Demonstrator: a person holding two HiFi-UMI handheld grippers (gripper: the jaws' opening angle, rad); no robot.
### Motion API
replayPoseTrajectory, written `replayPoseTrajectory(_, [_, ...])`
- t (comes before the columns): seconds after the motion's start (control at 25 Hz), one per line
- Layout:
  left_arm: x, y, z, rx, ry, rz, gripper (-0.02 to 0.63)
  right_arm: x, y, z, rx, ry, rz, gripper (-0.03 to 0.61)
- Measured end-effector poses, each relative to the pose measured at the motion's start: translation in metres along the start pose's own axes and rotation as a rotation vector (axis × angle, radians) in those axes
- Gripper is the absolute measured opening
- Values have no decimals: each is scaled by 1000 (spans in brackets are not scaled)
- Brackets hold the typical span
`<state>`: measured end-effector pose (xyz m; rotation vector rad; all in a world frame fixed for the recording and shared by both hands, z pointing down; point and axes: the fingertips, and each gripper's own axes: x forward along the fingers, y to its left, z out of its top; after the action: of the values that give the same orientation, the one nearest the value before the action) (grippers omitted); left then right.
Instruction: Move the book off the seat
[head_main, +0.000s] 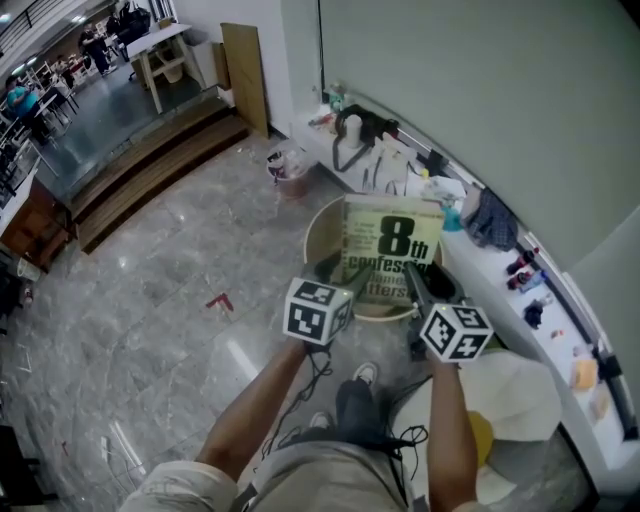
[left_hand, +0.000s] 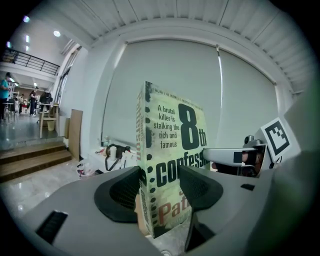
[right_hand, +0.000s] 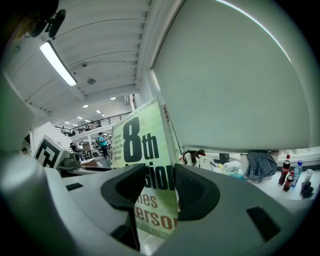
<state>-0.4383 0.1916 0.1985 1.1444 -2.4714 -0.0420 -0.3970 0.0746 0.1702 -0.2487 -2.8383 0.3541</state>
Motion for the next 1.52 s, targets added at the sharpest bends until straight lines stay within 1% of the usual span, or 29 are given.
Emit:
replayPoseTrajectory(0.24, [63,15,14,-27,27,25,256,50,-50,10,24,24,20,189])
replayPoseTrajectory(0.48, [123,22,28,-28,59,46,256,88,-100,21,56,47,33,189])
replayPoseTrajectory(0.68, [163,28,27,-41,101,62,256,117,-134,15,91,83,49,189])
replayPoseTrajectory(0.88, [191,40,12,-73,140,80,256,141,-154,-1,117,128,58,189])
replayPoseTrajectory(1.04, [205,56,-5,-97,177,86,256,161,-161,-21,133,174,59,189])
replayPoseTrajectory(1.32, [233,90,-36,-160,230,67,256,202,-168,-51,146,249,33,189])
replayPoseTrajectory(1.52, [256,128,-53,-188,276,40,256,241,-170,-75,161,308,0,189])
